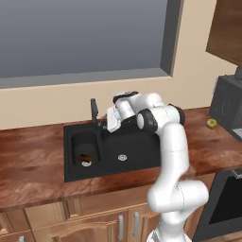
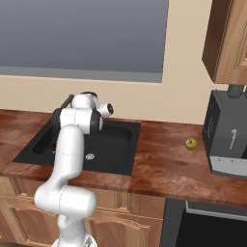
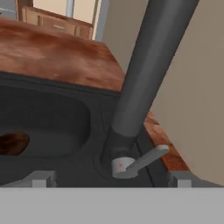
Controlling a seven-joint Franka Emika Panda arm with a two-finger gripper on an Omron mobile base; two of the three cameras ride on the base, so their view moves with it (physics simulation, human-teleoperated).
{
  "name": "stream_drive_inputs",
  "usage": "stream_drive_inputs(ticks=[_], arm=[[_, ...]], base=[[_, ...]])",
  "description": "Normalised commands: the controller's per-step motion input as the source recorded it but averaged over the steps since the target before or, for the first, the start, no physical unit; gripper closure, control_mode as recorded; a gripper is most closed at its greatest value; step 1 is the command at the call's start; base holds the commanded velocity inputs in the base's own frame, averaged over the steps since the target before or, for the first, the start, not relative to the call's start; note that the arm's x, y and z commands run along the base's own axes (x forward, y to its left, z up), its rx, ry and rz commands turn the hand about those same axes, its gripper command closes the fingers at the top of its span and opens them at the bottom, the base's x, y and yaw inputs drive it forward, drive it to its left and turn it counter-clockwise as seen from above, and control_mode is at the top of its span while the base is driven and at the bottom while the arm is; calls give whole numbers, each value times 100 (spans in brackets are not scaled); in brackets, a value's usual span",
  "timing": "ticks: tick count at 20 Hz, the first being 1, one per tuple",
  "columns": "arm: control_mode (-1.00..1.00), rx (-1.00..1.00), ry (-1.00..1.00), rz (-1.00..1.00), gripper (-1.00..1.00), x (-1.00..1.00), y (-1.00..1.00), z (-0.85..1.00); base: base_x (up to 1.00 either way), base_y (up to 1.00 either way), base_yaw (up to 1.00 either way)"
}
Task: Turn on the sink faucet. Then move the sweet potato from the counter to the sink. Turn off the sink. Move the vegetable from the sink to the pot next to the stove. Finally move the pot to the rear left burner.
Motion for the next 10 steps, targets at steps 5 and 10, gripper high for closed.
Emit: stream_drive_inputs(ticks=[5, 10], arm=[[-100, 2, -10, 0, -100, -33, -25, 13], [-100, 4, -13, 0, -100, -50, -24, 20]], base=[[0, 0, 0], [0, 0, 0]])
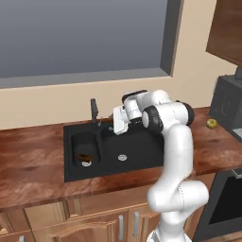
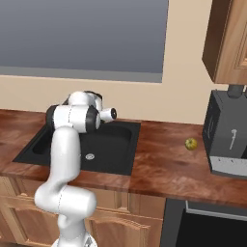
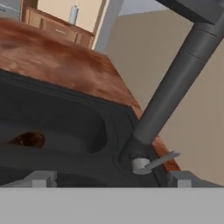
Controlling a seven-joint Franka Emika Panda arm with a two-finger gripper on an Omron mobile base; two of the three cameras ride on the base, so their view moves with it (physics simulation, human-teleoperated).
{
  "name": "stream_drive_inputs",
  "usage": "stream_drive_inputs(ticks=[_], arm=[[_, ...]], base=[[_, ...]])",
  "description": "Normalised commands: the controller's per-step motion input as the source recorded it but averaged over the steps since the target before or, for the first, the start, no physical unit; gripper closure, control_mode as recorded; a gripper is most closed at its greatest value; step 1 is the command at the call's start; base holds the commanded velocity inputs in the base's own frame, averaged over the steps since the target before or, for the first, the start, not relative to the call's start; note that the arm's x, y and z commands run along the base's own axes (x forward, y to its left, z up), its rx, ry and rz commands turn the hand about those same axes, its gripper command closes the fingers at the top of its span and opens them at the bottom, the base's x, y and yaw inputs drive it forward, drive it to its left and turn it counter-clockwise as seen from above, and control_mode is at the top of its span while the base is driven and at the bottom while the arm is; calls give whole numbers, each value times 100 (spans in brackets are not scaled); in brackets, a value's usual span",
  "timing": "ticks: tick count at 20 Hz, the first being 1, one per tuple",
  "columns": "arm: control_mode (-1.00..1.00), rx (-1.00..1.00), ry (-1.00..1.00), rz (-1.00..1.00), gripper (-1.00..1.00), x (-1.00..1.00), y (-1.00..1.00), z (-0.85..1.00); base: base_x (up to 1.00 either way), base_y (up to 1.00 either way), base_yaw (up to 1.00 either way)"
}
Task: Turn on the sink faucet. Then move the sweet potato from the counter to the sink. Turn off the sink. Move the vegetable from the sink to the pot next to the stove. Finally move the pot to the rear left burner.
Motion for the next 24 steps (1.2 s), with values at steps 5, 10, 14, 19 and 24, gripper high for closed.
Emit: stream_drive_inputs(ticks=[5, 10, 14, 19, 24], arm=[[-100, 3, -15, 0, -100, -65, -13, 36], [-100, 3, -10, 0, -100, -56, 0, 56], [-100, 1, -4, -1, -100, -46, 0, 72], [-100, 0, -1, -3, -100, -37, 0, 77], [-100, 0, 0, -2, -100, -38, 0, 77]], base=[[0, 0, 0], [0, 0, 0], [0, 0, 0], [0, 0, 0], [0, 0, 0]])
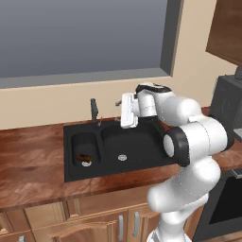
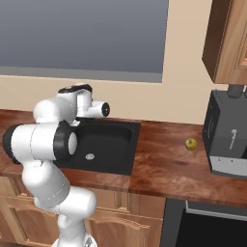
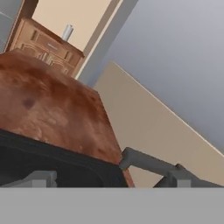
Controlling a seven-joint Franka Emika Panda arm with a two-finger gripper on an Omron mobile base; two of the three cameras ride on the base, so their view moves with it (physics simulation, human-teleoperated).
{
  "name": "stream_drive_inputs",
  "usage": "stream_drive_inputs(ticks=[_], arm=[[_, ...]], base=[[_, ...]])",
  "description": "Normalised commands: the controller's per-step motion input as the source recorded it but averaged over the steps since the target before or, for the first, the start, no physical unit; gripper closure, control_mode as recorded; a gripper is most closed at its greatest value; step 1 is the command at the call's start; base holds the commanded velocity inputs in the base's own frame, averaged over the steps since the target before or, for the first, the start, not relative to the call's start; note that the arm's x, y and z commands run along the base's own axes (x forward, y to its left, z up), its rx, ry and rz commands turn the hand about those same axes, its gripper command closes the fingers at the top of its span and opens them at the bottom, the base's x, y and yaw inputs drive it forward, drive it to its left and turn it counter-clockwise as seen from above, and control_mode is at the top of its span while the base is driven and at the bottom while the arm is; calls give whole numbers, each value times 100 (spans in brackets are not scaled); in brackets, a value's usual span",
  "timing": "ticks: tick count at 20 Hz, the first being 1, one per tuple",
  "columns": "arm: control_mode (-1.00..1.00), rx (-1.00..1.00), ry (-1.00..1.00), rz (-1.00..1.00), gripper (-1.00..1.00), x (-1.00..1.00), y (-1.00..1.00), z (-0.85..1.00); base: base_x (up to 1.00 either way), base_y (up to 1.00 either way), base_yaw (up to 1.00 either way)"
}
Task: Turn on the sink faucet. Then move the sweet potato from the counter to the sink. Turn off the sink. Move the vegetable from the sink to the pot next to the stove. Finally move the pot to the rear left burner.
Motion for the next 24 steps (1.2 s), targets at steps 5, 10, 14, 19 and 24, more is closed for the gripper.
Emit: stream_drive_inputs(ticks=[5, 10, 14, 19, 24], arm=[[-100, 0, 1, -6, -100, -49, 0, 64], [-100, -1, 14, -7, -100, -53, 2, 45], [-100, -5, 22, -6, -100, -48, 14, 40], [-100, -5, 23, -8, -100, -47, 20, 42], [-100, -5, 26, -12, -100, -48, 31, 29]], base=[[0, 0, 0], [0, 0, 0], [0, 0, 0], [0, 0, 0], [0, 0, 0]])
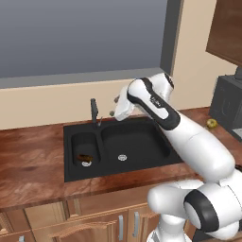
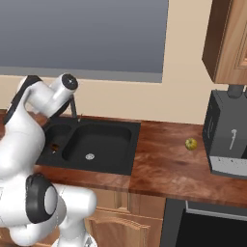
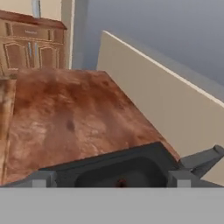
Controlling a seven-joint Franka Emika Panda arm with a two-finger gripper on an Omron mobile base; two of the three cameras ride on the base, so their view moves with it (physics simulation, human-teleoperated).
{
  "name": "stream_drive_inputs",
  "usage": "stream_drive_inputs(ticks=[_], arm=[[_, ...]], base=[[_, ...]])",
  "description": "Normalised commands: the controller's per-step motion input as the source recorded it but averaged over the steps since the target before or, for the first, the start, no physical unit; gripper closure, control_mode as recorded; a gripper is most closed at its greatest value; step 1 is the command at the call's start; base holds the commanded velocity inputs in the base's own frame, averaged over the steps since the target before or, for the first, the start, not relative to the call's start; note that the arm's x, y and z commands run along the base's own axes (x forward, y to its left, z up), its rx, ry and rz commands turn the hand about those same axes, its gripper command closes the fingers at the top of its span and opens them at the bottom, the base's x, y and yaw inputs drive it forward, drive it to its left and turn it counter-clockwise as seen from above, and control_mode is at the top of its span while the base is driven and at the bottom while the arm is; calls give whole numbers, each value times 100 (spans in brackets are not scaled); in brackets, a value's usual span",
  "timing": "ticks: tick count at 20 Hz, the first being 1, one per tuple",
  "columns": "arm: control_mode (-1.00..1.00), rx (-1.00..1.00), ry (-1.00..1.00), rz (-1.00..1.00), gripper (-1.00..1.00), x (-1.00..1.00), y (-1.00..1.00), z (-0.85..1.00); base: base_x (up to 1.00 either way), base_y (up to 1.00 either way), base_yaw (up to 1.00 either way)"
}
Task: Turn on the sink faucet. Then move the sweet potato from the counter to the sink. Turn off the sink. Move the vegetable from the sink to the pot next to the stove. Finally move the pot to the rear left burner.
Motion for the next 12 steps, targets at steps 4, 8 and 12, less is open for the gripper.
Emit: stream_drive_inputs(ticks=[4, 8, 12], arm=[[-100, -7, 28, -13, -100, -43, 42, 3], [-100, -10, 30, -11, -100, -29, 56, -1], [-100, -10, 24, -12, -100, -21, 56, -16]], base=[[0, 0, 0], [0, 0, 0], [0, 0, 0]])
